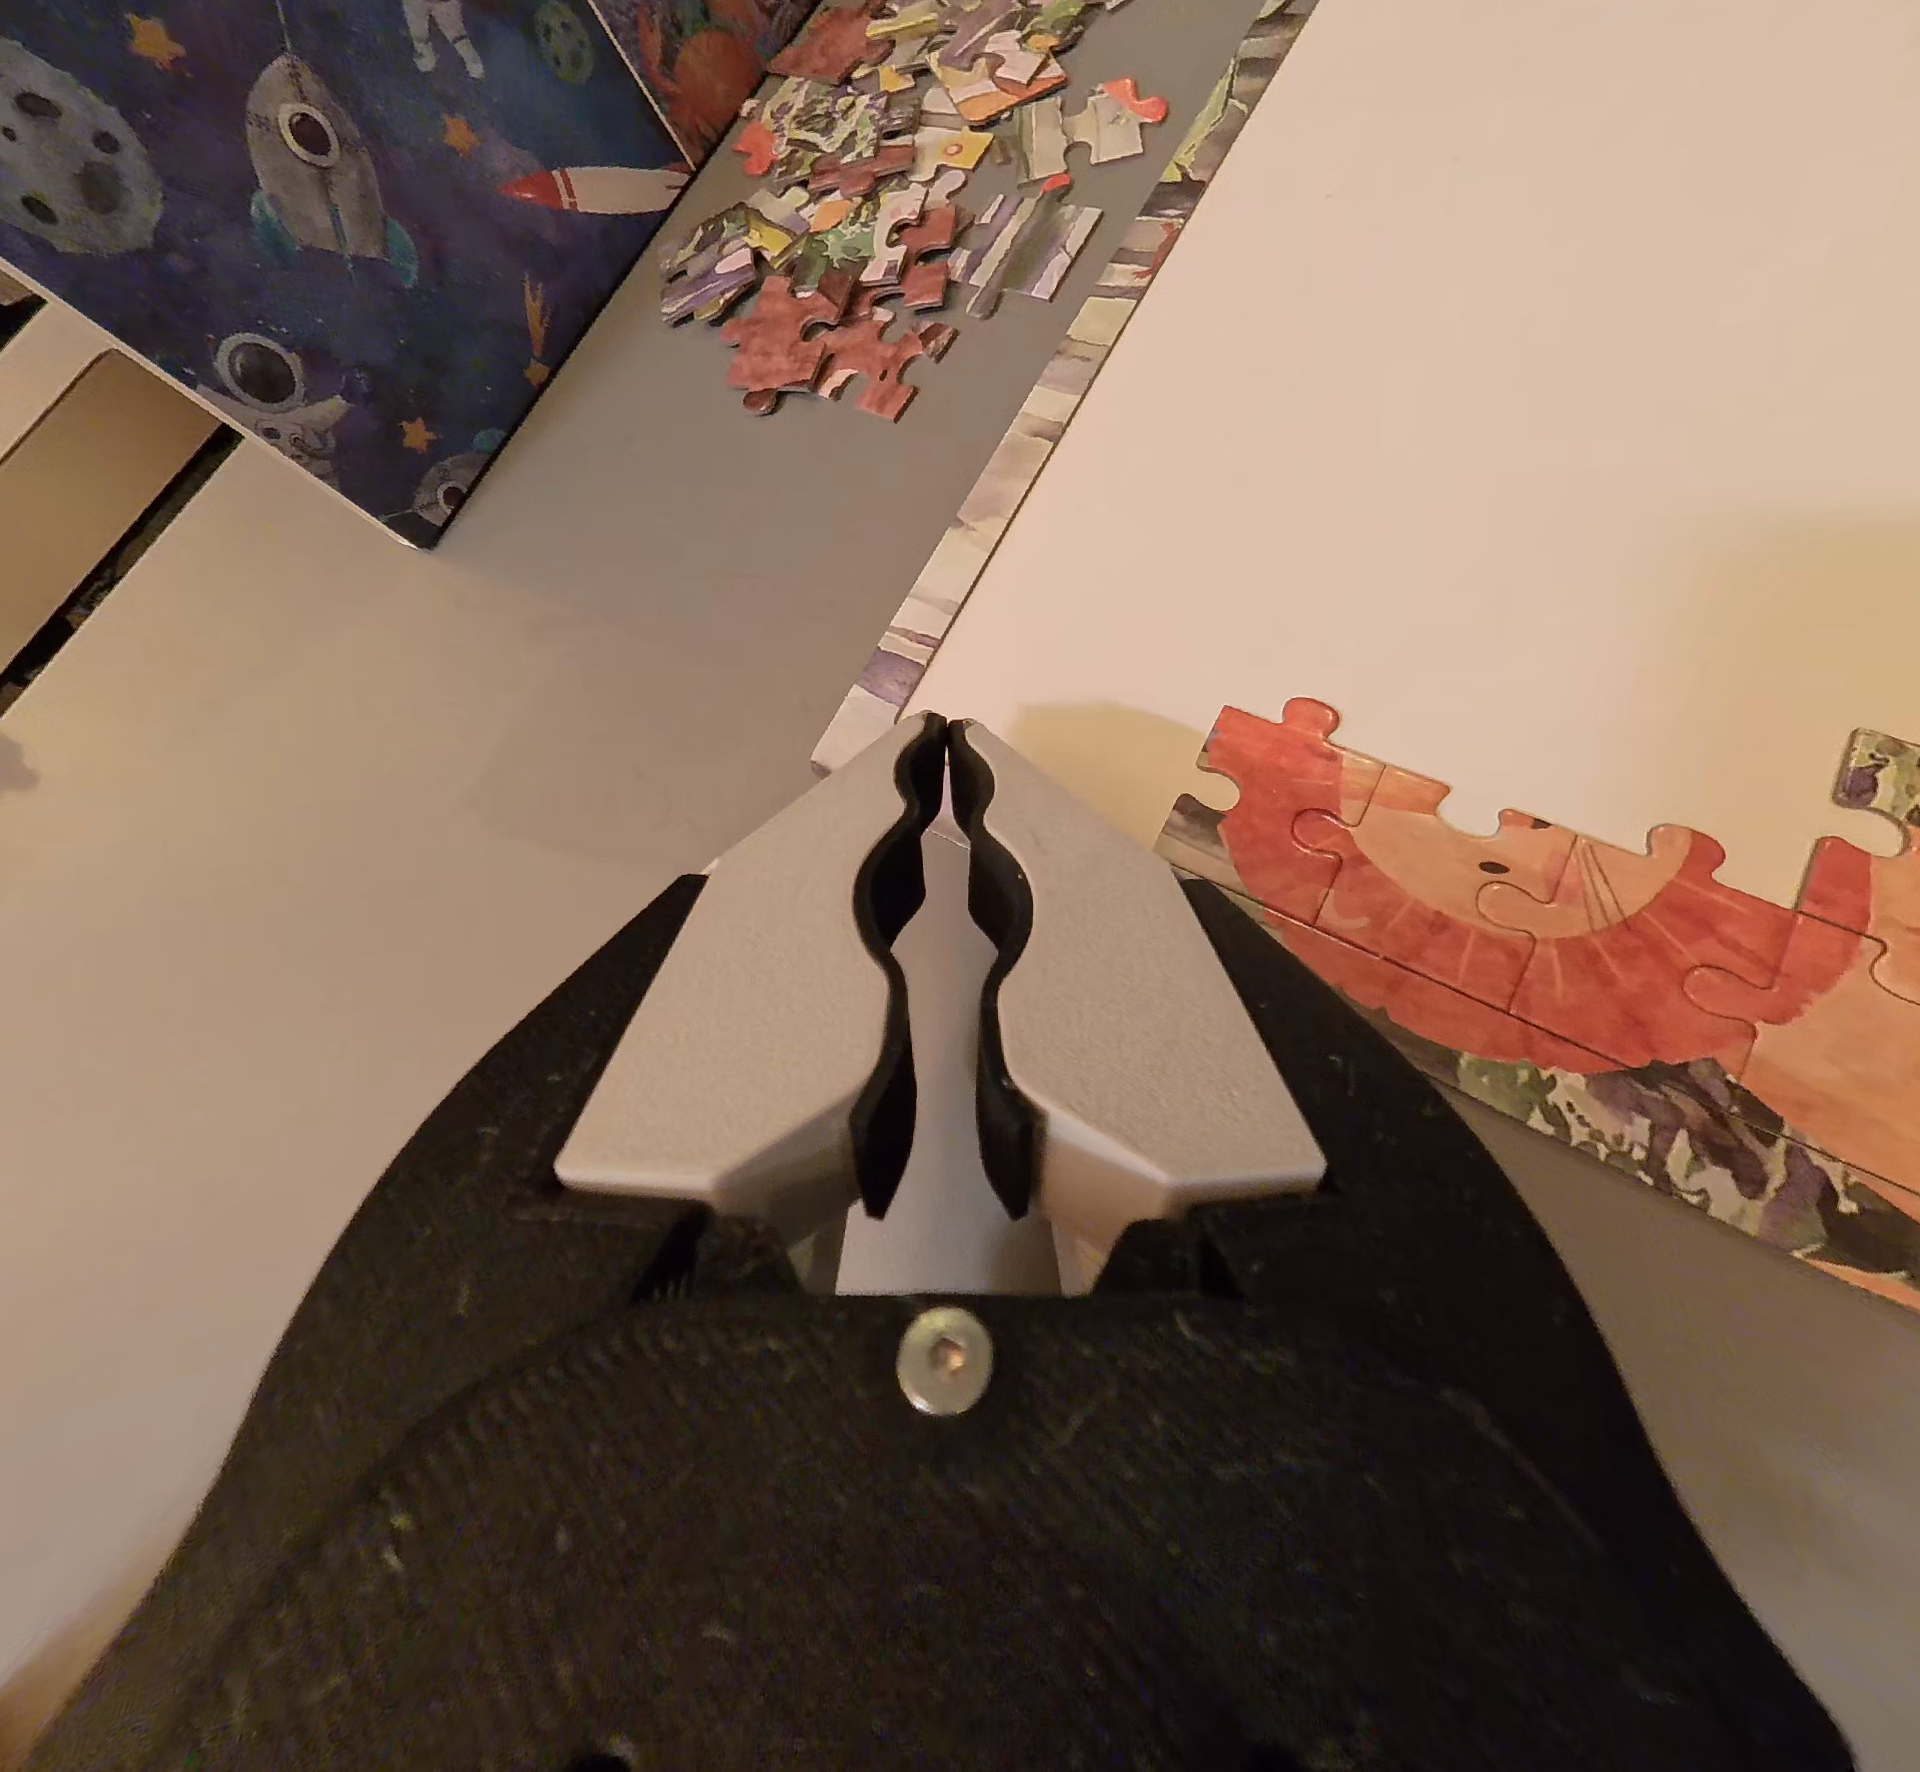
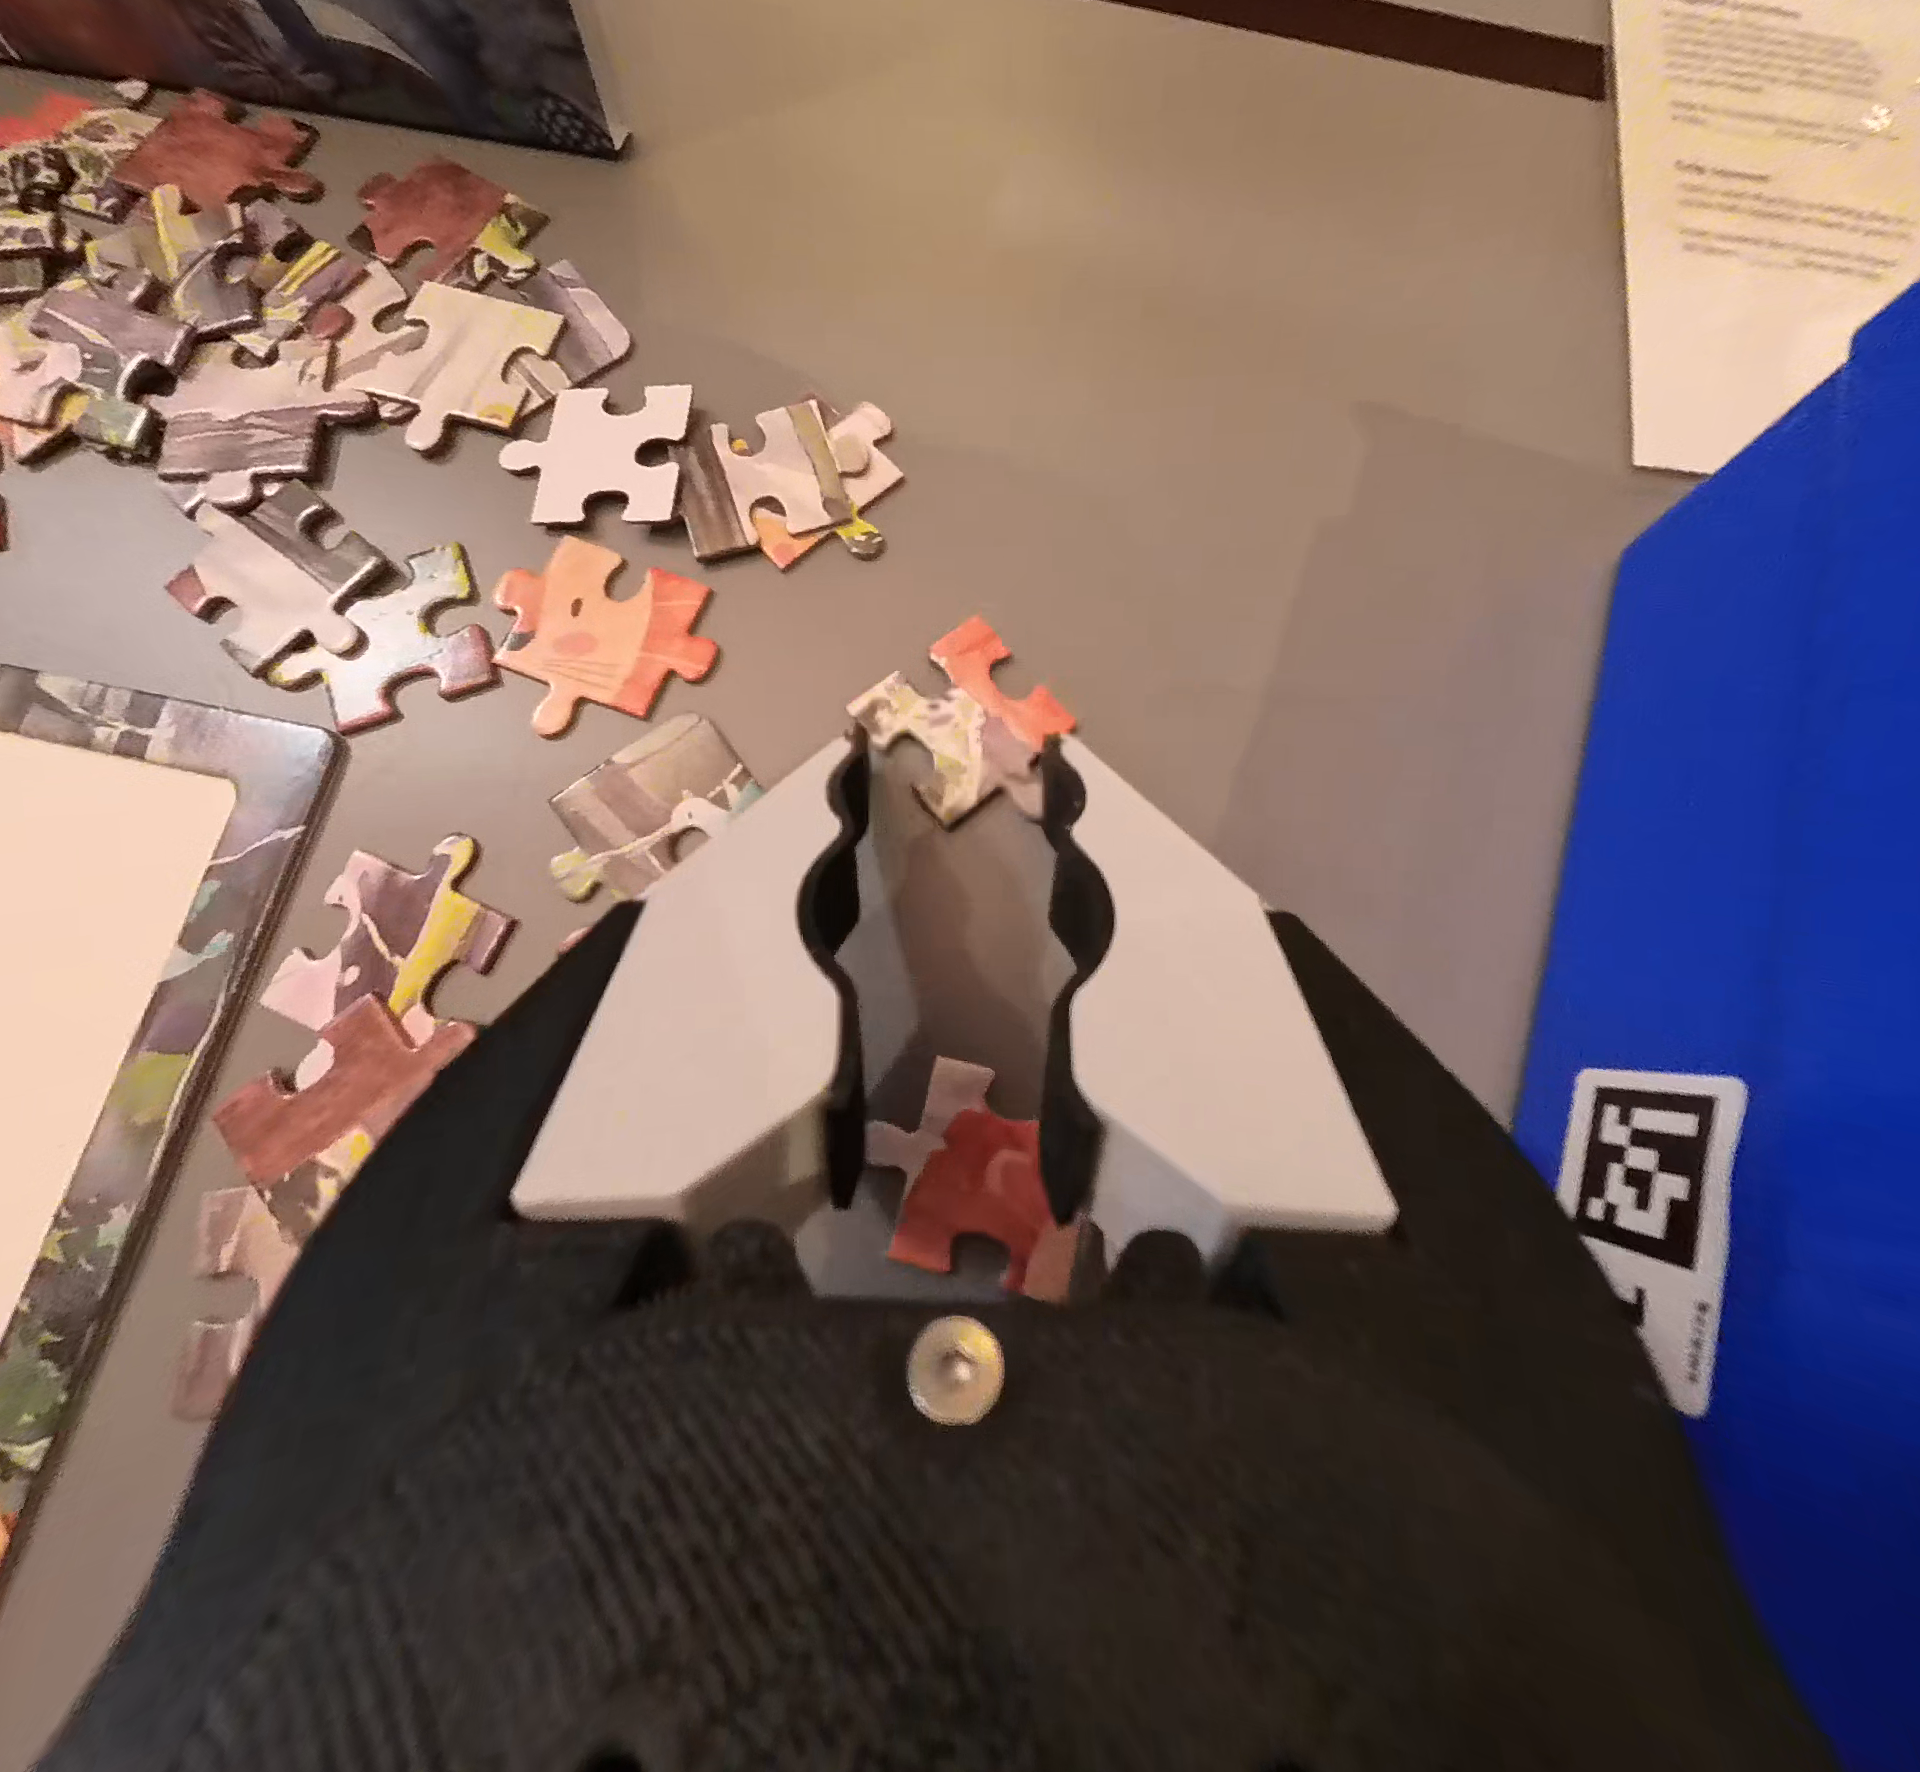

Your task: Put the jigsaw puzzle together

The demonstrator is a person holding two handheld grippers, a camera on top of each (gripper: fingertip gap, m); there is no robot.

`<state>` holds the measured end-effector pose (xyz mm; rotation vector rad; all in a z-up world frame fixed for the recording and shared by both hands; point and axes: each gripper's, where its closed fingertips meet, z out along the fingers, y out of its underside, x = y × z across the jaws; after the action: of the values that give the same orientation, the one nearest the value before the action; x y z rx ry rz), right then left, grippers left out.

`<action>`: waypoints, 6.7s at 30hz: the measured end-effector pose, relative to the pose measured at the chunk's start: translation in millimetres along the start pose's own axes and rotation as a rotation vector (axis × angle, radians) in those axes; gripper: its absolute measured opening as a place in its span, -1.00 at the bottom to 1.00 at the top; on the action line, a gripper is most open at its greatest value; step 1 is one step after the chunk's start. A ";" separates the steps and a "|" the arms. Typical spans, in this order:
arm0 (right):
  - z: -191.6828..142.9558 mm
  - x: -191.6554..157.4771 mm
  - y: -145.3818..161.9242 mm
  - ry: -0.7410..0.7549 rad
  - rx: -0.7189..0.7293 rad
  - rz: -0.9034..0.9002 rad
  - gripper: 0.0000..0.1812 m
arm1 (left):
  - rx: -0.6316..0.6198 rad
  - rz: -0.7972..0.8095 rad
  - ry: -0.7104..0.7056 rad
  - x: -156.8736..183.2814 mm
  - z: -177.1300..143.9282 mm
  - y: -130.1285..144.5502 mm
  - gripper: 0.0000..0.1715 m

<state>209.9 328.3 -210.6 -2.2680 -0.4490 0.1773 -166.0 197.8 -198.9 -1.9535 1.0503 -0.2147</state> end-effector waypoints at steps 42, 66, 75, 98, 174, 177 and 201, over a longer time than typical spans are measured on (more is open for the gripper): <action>-71.3 -7.0 25.5 0.119 0.212 0.121 -0.38 | -0.041 -0.031 -0.023 -6.4 3.8 5.5 -1.00; -73.2 -15.9 21.1 0.080 0.243 0.080 -0.38 | -0.032 0.000 -0.018 -2.5 3.0 4.1 -1.00; -72.5 -17.5 21.5 0.078 0.238 0.067 -0.37 | -0.033 -0.003 -0.019 -2.9 3.0 4.0 -1.00; -77.3 -25.0 -8.3 0.033 0.345 0.015 -0.38 | -0.028 0.004 -0.011 -1.3 2.6 3.6 -1.00; 11.8 -82.1 -8.4 -0.405 -0.047 -0.374 -0.55 | -0.031 -0.008 0.025 1.8 3.0 4.0 -1.00; 9.8 -82.2 -10.4 -0.414 -0.036 -0.362 -0.55 | -0.031 -0.007 0.025 1.8 3.1 4.1 -1.00; -59.2 -225.9 -34.5 -0.739 0.154 -0.462 -0.55 | -0.034 -0.005 0.023 1.6 3.4 4.3 -1.00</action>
<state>7.3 224.0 -149.0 -1.8267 -1.2728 0.7849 -165.8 197.6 -204.6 -1.9890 1.0702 -0.2236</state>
